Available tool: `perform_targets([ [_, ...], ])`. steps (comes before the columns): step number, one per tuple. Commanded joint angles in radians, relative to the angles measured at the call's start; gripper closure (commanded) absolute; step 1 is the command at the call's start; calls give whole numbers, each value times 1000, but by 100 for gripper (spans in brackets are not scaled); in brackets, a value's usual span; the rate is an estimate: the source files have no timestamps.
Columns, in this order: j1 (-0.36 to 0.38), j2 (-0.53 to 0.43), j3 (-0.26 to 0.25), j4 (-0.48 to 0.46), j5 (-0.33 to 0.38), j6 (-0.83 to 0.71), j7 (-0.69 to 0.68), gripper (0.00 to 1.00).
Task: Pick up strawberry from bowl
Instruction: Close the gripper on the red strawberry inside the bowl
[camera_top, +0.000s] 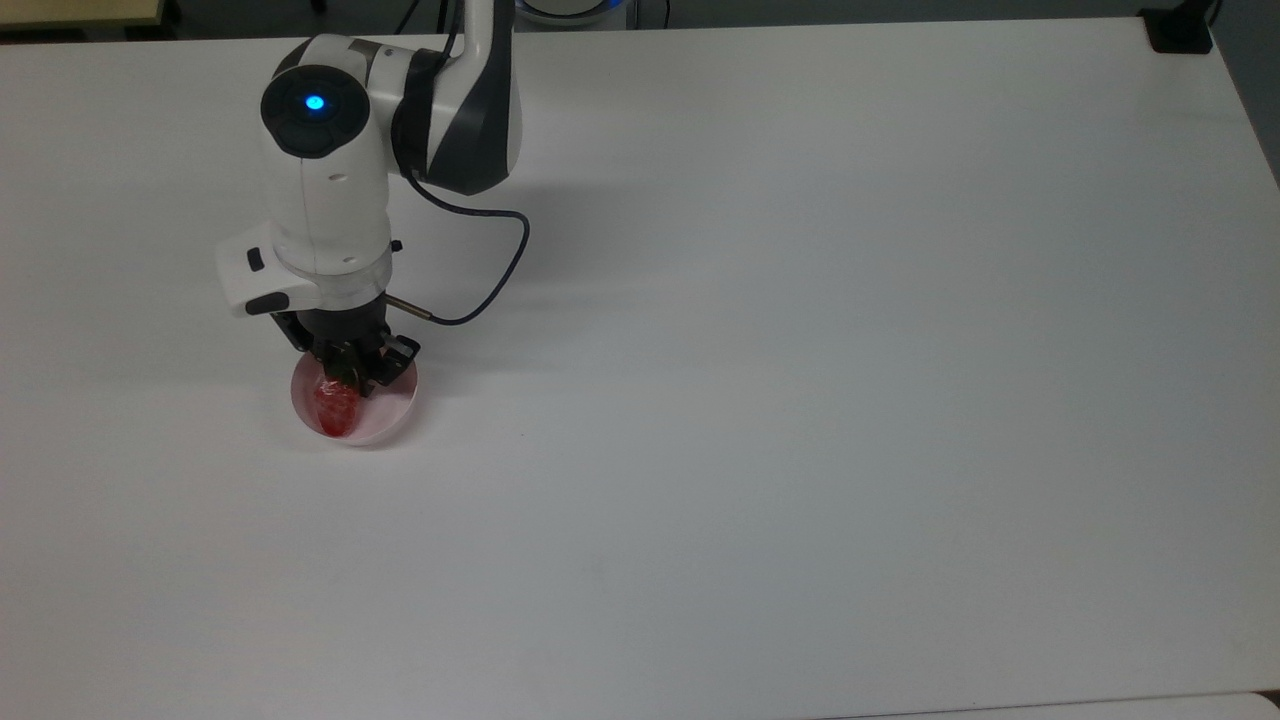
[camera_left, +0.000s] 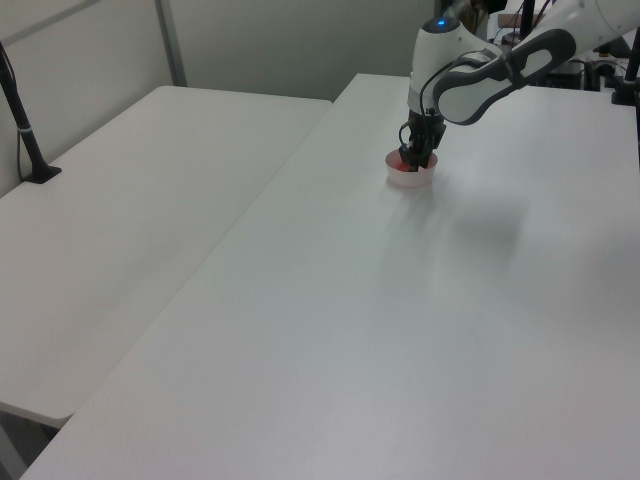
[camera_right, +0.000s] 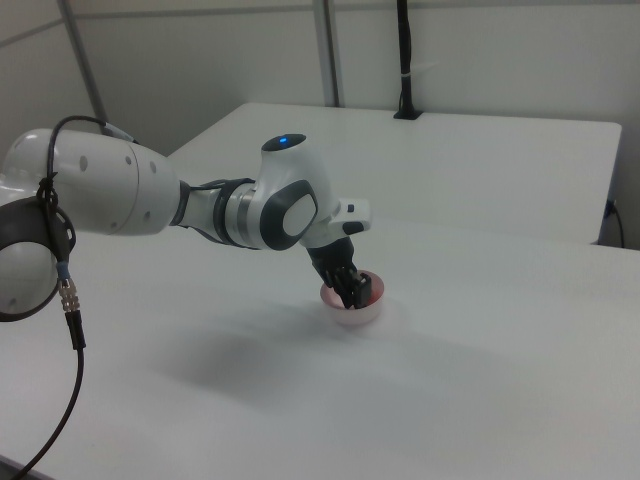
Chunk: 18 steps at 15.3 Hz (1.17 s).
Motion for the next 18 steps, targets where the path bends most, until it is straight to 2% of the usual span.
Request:
perform_targets([
  [1,-4,-14,1,-18,-6,48,22,34],
  [5,-14,-3,1,-18,-13,73,71,24],
  [9,-14,29,1,-17,-44,105,91,25],
  [11,-16,35,1,-18,-52,160,90,36],
  [15,-31,29,1,-15,-41,163,90,66],
  [18,-37,23,1,-3,-38,163,85,72],
])
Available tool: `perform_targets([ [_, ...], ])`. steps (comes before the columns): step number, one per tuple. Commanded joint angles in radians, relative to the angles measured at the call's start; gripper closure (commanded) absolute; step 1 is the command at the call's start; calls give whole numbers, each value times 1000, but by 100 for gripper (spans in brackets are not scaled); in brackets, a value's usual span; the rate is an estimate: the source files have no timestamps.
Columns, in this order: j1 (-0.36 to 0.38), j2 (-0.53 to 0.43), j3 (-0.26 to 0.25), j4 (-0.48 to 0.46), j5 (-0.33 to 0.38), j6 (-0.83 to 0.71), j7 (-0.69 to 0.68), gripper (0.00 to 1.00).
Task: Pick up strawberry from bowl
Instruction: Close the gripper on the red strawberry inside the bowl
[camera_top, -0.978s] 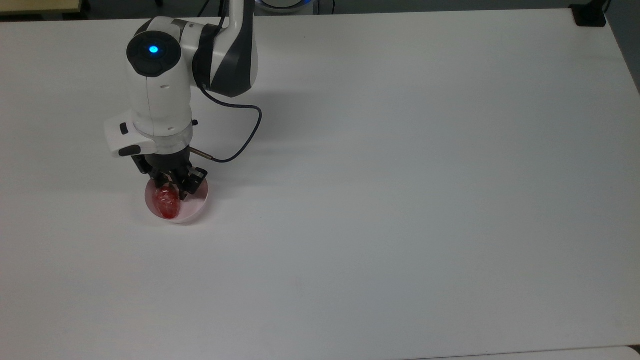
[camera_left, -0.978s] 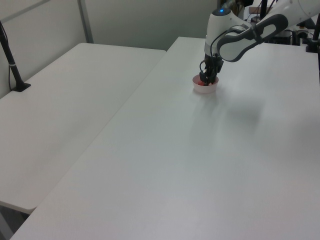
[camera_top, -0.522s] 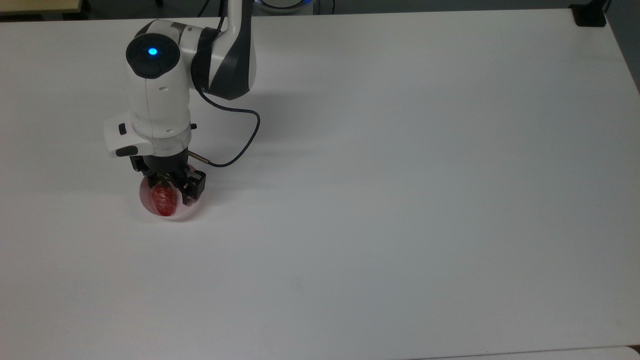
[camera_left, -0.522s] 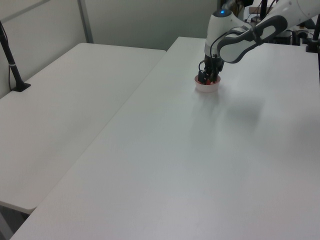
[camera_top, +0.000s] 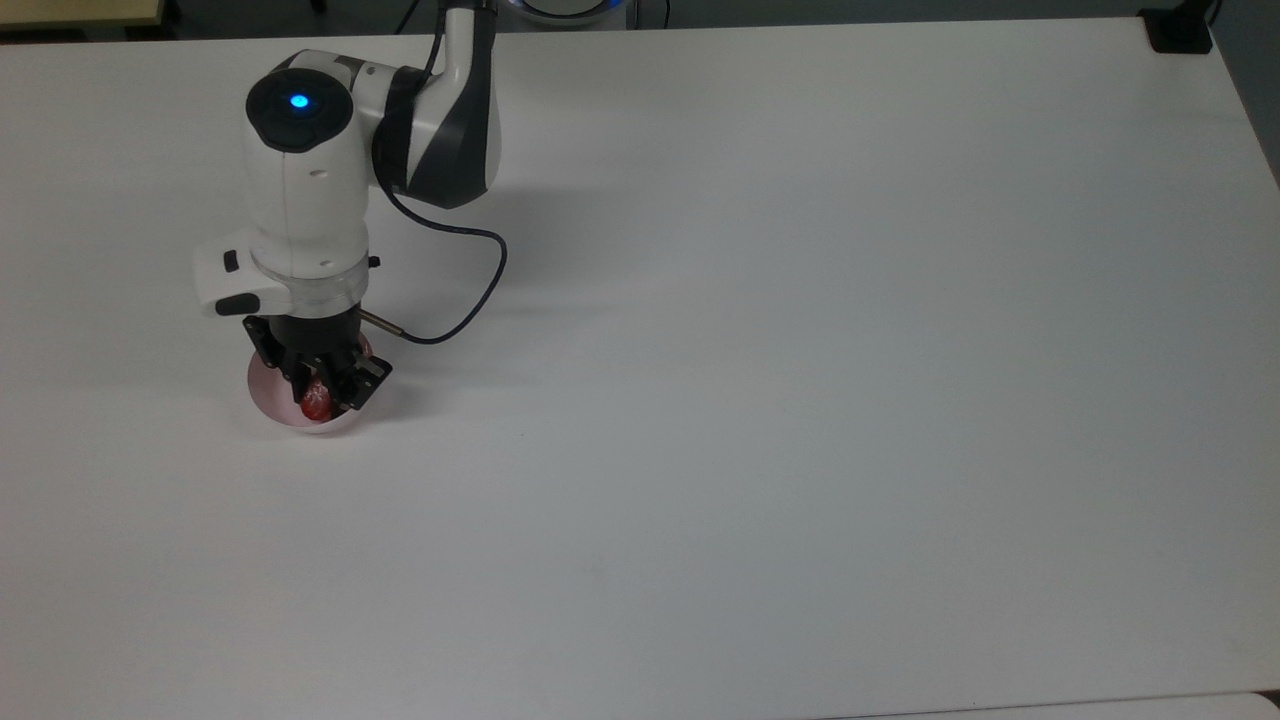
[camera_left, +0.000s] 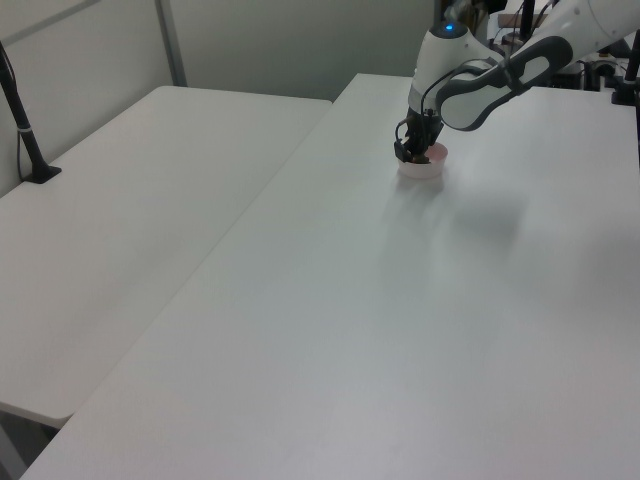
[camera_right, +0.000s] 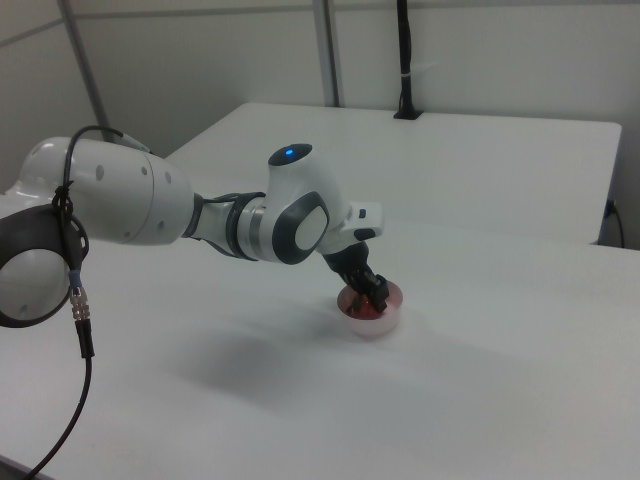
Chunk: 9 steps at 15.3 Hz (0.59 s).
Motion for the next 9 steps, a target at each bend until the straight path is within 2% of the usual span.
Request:
perform_targets([
  [1,-7,-11,1,-6,-16,19,18,74],
  [5,-12,-18,1,-6,-16,17,15,75],
  [9,-16,-96,3,-16,-16,-36,11,75],
])
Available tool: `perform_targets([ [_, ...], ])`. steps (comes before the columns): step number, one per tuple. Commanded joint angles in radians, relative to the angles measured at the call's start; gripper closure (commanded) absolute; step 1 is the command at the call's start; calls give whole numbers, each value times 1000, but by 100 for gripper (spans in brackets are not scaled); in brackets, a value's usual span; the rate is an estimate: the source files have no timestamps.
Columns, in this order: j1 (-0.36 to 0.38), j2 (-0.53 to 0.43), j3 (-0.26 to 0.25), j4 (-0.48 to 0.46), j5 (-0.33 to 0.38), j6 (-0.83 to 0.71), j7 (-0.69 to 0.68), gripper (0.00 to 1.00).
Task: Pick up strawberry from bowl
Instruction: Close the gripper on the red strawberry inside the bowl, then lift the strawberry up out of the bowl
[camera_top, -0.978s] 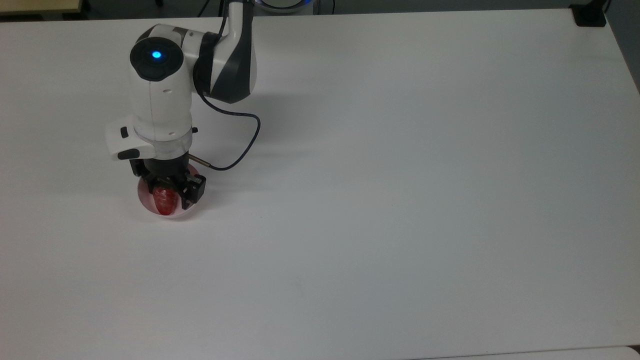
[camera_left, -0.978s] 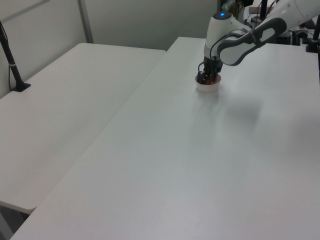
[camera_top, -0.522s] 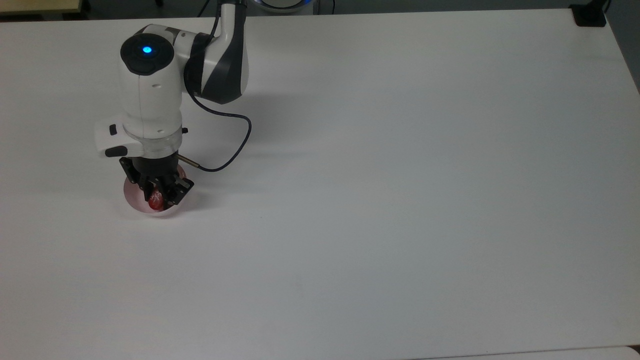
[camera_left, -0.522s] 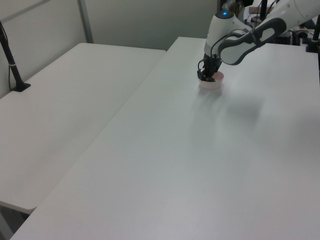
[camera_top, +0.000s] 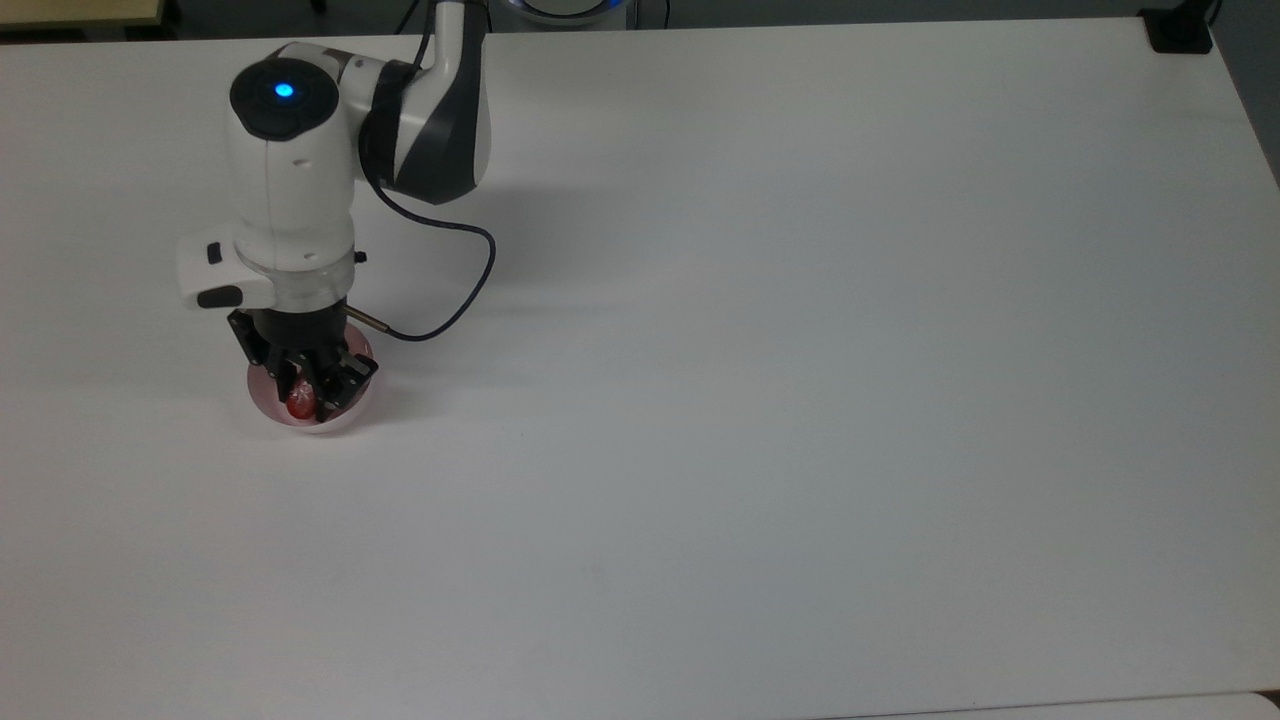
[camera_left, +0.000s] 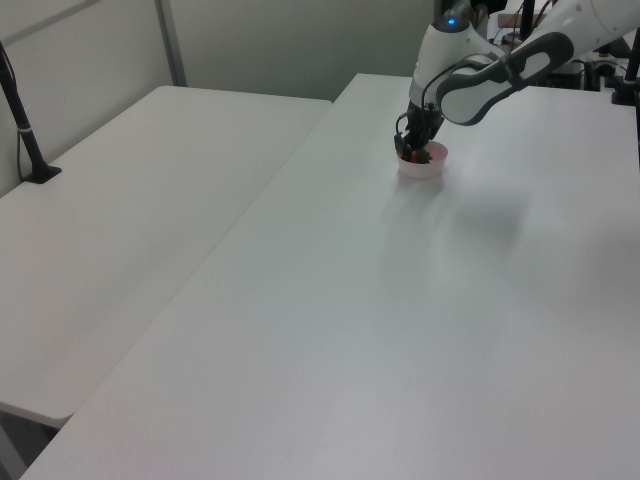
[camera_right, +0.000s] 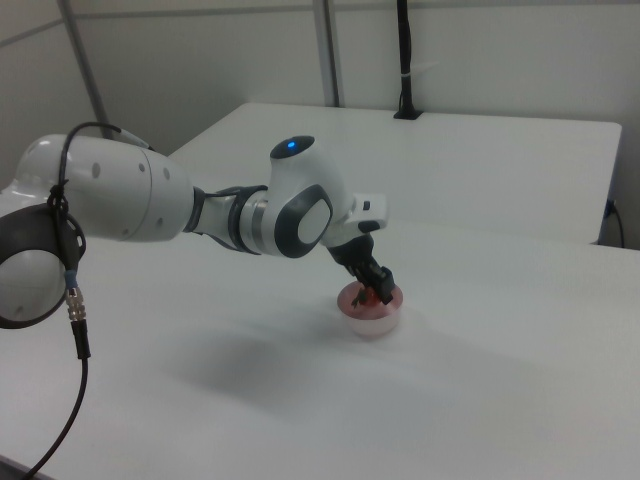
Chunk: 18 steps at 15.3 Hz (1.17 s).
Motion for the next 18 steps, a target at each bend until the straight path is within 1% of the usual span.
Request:
perform_targets([
  [1,-5,-106,9,-30,-16,-75,8,75],
  [3,-20,-158,34,-32,-15,-152,-28,75],
  [4,-40,-185,57,-46,-15,-204,-68,75],
  [7,-106,-260,136,-125,-13,-297,-227,74],
  [9,-141,-277,202,-176,-15,-318,-257,73],
  [10,-149,-278,221,-197,-19,-319,-259,73],
  [12,-149,-268,236,-217,-32,-318,-263,73],
  [14,-155,-268,238,-245,-47,-318,-332,73],
  [18,-255,-274,238,-257,-49,-318,-513,73],
])
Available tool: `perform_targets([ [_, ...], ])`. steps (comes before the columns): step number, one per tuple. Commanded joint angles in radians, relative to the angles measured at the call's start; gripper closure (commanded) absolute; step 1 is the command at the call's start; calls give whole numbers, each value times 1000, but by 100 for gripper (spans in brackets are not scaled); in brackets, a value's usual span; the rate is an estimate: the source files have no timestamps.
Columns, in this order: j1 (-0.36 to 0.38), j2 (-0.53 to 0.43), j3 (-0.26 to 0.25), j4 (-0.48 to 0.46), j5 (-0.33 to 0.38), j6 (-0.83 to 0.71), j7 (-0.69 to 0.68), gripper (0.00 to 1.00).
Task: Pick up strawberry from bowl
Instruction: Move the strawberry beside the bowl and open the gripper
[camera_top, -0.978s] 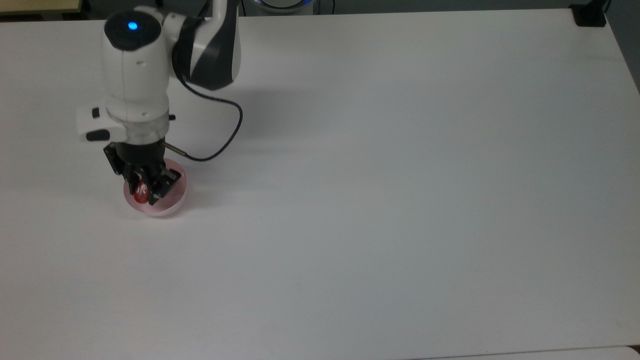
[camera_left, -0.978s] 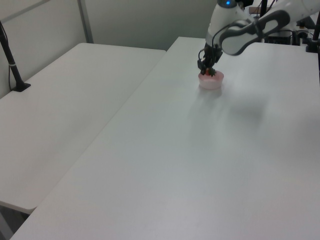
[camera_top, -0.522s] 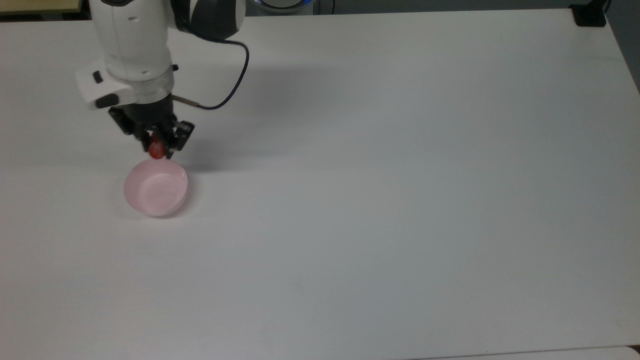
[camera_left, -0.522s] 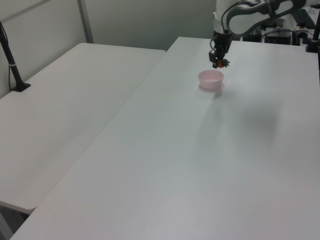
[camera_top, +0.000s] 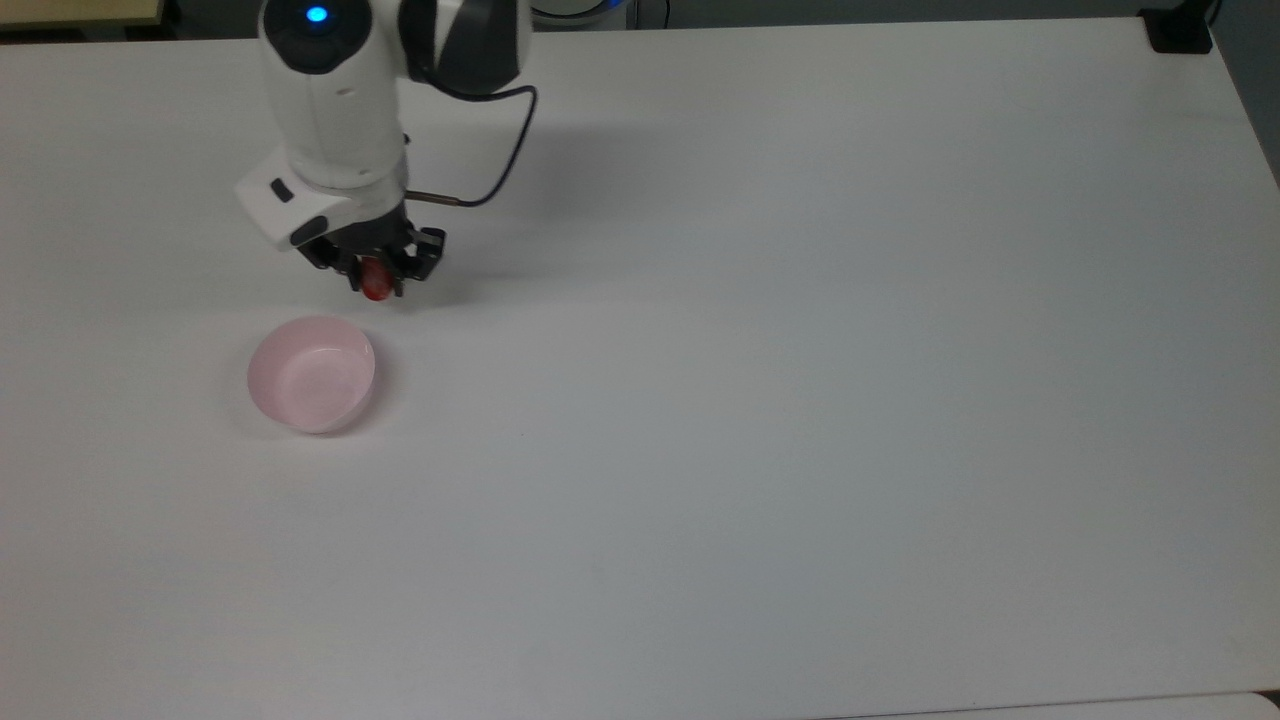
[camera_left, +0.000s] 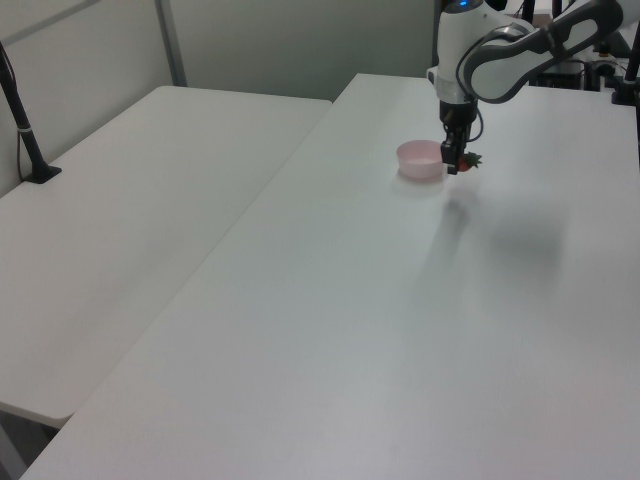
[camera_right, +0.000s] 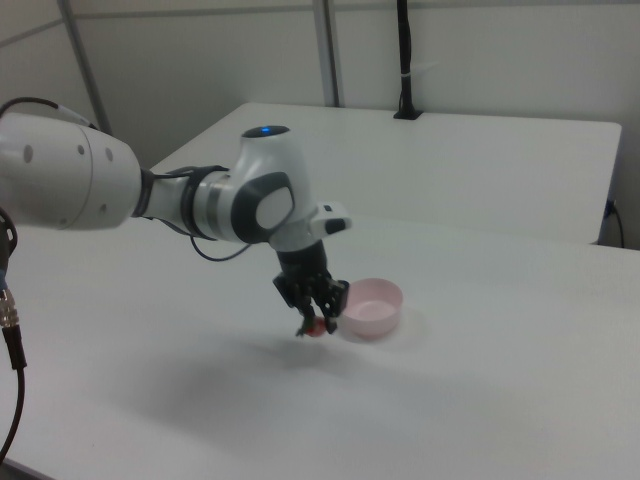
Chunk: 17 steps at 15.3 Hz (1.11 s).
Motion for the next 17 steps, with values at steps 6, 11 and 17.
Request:
perform_targets([
  [6,-199,-6,11,-27,-12,52,-286,72],
  [11,-235,54,6,-24,-21,121,-284,35],
  [17,-229,-2,11,-16,-7,106,-119,0],
])
